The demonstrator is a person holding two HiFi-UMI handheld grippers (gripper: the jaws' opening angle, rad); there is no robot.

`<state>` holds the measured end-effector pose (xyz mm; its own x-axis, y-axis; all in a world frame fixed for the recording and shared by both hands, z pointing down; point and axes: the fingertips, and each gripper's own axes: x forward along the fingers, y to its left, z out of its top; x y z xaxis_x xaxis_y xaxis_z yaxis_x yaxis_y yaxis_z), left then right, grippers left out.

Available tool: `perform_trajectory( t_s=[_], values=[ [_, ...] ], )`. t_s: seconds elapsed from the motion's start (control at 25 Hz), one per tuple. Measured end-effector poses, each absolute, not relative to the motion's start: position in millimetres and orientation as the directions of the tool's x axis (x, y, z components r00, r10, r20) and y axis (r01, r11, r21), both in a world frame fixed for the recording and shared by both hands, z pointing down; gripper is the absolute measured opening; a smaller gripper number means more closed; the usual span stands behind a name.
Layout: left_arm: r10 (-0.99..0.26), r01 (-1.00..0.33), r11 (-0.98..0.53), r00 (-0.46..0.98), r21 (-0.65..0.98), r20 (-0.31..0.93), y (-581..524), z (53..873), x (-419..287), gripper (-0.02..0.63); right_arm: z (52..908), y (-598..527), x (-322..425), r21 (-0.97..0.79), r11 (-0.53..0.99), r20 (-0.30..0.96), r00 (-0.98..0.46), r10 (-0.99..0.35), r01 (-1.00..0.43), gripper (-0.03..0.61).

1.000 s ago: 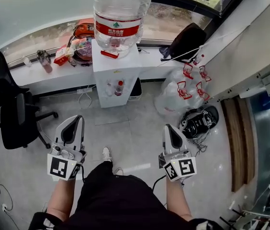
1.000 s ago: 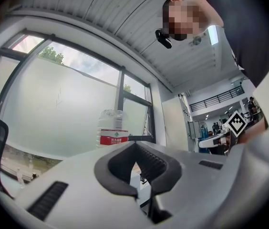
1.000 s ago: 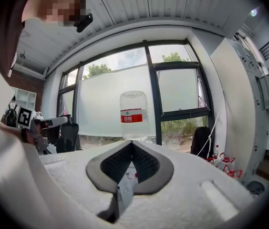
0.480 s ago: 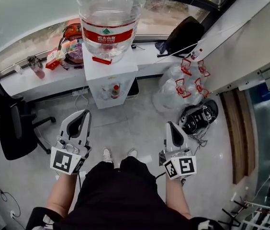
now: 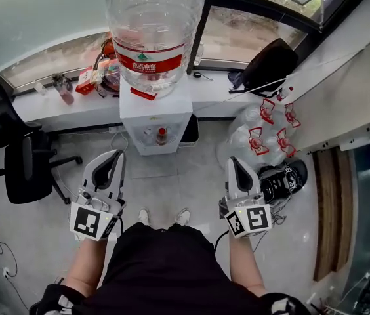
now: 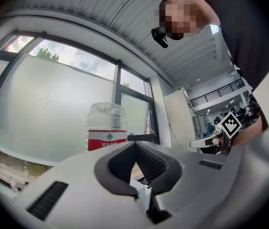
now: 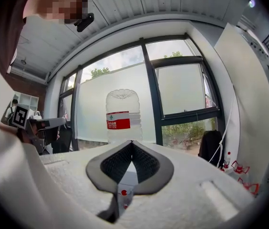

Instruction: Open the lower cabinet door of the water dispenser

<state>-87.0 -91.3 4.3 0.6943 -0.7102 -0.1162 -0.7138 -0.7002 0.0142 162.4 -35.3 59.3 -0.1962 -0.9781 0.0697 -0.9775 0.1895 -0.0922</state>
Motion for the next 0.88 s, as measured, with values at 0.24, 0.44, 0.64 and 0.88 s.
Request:
perform_trajectory(
  t_s=[0.24,0.44,0.64,0.88],
  values=[
    [-0.749,-0.752,-0.659,0.656,0.001,-0.094,-97,10,-79,0.008,62,-55,167,-0.088,0.268,0.069,-0.275,-0.959,-0.959,0.005],
    [-0.754,-0.758,-0.652,0.649,0.006,-0.098,-104,20,-74,0.008,90,-60,164,-0.082,0.308,0.116,-0.316,-0.942,-0.948,0.005],
    [-0.744,-0.746,-0.666,0.666,-0.016,-0.056,-117,51,-77,0.008,122,-80,148,-0.065,0.345,0.113,-0.351,-0.930,-0.936,0.005],
    [-0.766,-0.769,-0.629,0.638,-0.115,-0.077,-140,107,-90,0.008,177,-103,136,-0.054,0.355,0.063,-0.358,-0.931,-0.933,0.005]
  ],
)
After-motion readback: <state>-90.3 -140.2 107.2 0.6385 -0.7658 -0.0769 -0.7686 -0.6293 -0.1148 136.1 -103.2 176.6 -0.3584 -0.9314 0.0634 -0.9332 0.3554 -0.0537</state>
